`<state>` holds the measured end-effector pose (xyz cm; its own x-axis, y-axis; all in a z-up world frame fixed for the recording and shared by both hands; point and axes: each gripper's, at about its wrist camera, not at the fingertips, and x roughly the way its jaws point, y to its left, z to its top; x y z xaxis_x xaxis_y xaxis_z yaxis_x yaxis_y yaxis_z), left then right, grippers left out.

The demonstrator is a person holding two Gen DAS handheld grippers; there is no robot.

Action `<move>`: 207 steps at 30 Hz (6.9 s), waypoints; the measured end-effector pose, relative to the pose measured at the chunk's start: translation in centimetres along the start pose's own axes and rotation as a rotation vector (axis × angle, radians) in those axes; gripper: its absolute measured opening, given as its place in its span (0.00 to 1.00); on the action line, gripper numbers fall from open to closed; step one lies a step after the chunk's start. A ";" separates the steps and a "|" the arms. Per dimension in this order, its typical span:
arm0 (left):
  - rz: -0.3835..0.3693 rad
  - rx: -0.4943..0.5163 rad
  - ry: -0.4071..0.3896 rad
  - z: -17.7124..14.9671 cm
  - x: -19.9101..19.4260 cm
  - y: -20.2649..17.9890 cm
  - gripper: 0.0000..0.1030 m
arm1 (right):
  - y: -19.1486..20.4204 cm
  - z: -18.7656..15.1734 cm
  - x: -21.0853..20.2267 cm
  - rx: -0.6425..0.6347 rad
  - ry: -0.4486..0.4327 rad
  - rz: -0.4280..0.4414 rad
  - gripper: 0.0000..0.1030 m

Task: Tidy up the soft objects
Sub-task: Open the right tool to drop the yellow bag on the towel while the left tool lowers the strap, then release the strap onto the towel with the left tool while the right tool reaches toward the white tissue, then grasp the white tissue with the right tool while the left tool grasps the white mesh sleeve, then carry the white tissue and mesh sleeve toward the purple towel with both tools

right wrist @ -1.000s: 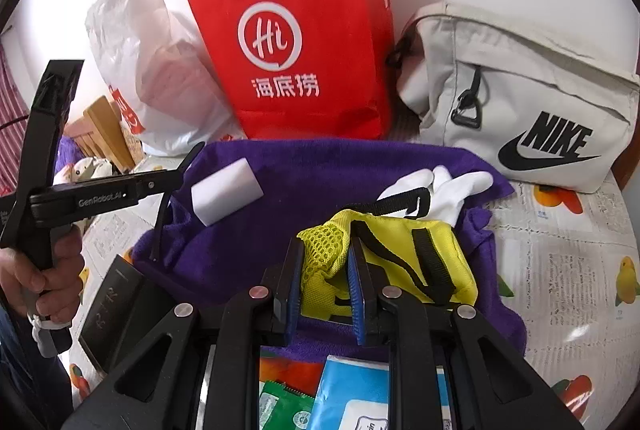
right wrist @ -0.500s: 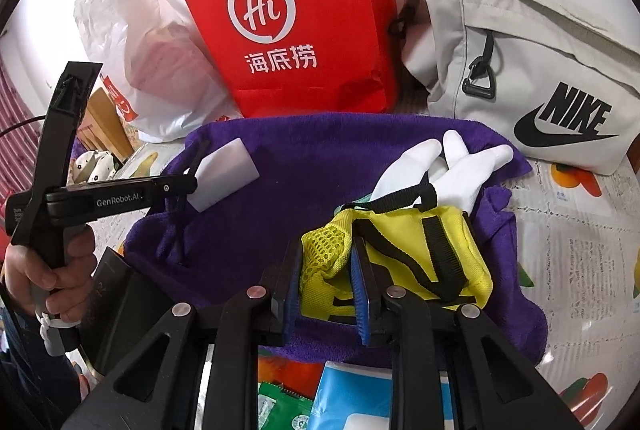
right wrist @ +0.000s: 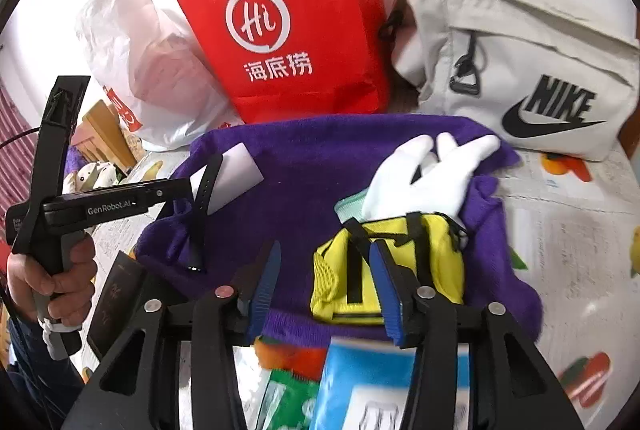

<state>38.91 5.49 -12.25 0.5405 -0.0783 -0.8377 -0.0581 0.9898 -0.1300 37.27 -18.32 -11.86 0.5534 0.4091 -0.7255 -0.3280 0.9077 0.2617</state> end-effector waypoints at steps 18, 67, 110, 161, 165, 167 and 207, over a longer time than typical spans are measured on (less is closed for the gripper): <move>-0.033 -0.028 -0.058 -8.1 -9.1 1.8 0.45 | 5.1 -10.9 -11.3 -0.067 -0.065 -0.109 0.44; -0.102 0.026 0.003 -22.5 -12.4 0.6 0.53 | 5.8 -22.8 -14.4 0.071 -0.078 -0.127 0.15; -0.174 0.255 0.026 -21.2 -6.6 -6.3 0.09 | 1.7 -25.3 -11.5 0.015 -0.013 -0.234 0.19; -0.134 0.054 -0.168 -15.3 -17.1 -0.1 0.09 | 5.1 -12.6 -18.2 -0.026 -0.196 -0.116 0.18; -0.140 0.066 -0.163 -13.9 -16.5 -0.7 0.09 | 4.9 -11.0 -17.4 -0.030 -0.195 -0.104 0.18; -0.141 0.069 -0.165 -13.2 -16.3 -0.9 0.09 | 4.7 -10.3 -17.1 -0.030 -0.196 -0.100 0.18; -0.118 0.079 -0.084 -2.2 -5.3 -2.0 0.09 | 1.1 2.6 -4.1 -0.054 -0.102 -0.062 0.18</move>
<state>34.30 3.68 -8.72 0.6081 -0.1875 -0.7714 0.0742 0.9809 -0.1799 36.63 -18.78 -6.97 0.6482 0.3622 -0.6699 -0.3298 0.9264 0.1818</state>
